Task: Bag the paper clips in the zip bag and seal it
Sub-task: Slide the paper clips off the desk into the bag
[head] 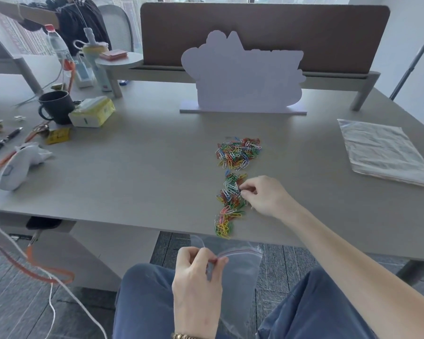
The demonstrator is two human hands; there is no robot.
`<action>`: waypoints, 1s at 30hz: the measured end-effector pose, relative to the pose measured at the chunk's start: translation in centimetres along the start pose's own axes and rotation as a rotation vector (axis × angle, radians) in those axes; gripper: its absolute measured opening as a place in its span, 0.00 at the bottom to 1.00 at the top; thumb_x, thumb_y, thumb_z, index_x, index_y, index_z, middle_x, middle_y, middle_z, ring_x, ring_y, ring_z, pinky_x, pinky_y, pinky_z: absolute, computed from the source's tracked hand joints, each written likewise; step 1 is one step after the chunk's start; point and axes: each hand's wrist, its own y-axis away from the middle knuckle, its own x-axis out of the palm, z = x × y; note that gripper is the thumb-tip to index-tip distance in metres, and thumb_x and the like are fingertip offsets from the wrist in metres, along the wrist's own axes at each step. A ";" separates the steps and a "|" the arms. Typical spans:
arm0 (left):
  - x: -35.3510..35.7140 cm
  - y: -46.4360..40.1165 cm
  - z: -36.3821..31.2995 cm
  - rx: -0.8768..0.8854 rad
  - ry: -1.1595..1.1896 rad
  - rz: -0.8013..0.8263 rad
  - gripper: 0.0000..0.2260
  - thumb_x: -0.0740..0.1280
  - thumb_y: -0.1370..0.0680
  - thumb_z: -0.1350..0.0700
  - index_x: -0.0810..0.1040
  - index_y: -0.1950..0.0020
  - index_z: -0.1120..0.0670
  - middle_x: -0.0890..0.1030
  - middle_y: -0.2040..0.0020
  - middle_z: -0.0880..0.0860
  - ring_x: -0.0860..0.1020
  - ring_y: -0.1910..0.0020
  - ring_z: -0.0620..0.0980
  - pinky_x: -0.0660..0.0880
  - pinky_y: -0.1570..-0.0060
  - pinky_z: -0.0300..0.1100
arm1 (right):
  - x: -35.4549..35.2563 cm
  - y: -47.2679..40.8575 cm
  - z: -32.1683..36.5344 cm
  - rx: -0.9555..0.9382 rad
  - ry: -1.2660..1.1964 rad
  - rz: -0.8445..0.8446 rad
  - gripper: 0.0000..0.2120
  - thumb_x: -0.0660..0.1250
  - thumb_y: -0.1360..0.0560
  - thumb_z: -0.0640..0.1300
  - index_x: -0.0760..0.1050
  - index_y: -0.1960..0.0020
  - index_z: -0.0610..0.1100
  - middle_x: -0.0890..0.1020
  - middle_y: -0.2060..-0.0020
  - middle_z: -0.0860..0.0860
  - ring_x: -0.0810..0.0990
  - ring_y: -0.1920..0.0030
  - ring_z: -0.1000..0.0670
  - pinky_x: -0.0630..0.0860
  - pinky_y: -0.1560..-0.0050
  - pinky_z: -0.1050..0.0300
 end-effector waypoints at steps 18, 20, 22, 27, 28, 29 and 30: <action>-0.4 0.0 -0.1 -0.002 -0.004 -0.001 0.11 0.79 0.34 0.54 0.77 0.66 0.50 0.73 0.61 0.45 0.74 0.71 0.44 0.75 0.70 0.42 | 1.7 7.5 1.8 -0.051 -0.418 0.197 0.07 0.67 0.22 0.40 0.85 0.49 0.44 0.88 0.61 0.48 0.88 0.60 0.52 0.82 0.52 0.63; -0.4 0.0 -0.1 -0.015 -0.003 -0.004 0.11 0.79 0.34 0.54 0.77 0.66 0.50 0.73 0.61 0.45 0.74 0.71 0.44 0.75 0.70 0.42 | 0.8 7.2 1.4 -0.030 -0.518 0.187 0.07 0.68 0.22 0.38 0.85 0.51 0.43 0.88 0.62 0.47 0.88 0.59 0.49 0.84 0.50 0.56; -0.5 0.0 -0.1 -0.020 -0.008 -0.002 0.11 0.79 0.34 0.53 0.77 0.66 0.50 0.73 0.61 0.45 0.74 0.71 0.44 0.75 0.70 0.41 | 0.0 5.9 0.7 -0.019 -0.455 0.101 0.07 0.68 0.22 0.40 0.85 0.52 0.46 0.88 0.63 0.50 0.87 0.60 0.52 0.83 0.49 0.57; -0.5 0.1 0.2 -0.035 0.000 0.007 0.11 0.79 0.34 0.53 0.77 0.67 0.48 0.73 0.61 0.44 0.73 0.70 0.44 0.74 0.70 0.39 | -0.9 0.6 -0.5 -0.033 -0.066 -0.107 0.11 0.66 0.21 0.45 0.81 0.40 0.49 0.82 0.47 0.49 0.83 0.51 0.50 0.76 0.42 0.56; -0.5 0.1 0.2 -0.034 0.000 0.007 0.11 0.79 0.34 0.53 0.76 0.67 0.47 0.73 0.61 0.44 0.73 0.70 0.44 0.74 0.70 0.39 | -0.8 -0.4 -0.5 -0.029 -0.016 -0.112 0.13 0.65 0.20 0.45 0.79 0.37 0.48 0.80 0.43 0.46 0.81 0.46 0.47 0.74 0.40 0.54; -0.5 0.0 0.2 -0.031 0.001 0.005 0.11 0.79 0.34 0.53 0.76 0.67 0.47 0.73 0.61 0.44 0.73 0.70 0.44 0.74 0.70 0.39 | -0.7 -1.3 -0.4 -0.024 0.026 -0.110 0.15 0.64 0.20 0.45 0.77 0.34 0.47 0.78 0.41 0.44 0.79 0.42 0.45 0.73 0.39 0.52; -0.5 0.0 0.3 -0.031 0.002 0.003 0.12 0.79 0.34 0.53 0.76 0.67 0.47 0.73 0.61 0.44 0.73 0.70 0.44 0.74 0.70 0.40 | -0.5 -2.1 -0.2 -0.024 0.050 -0.106 0.17 0.63 0.20 0.45 0.76 0.32 0.46 0.77 0.39 0.43 0.78 0.40 0.43 0.72 0.37 0.50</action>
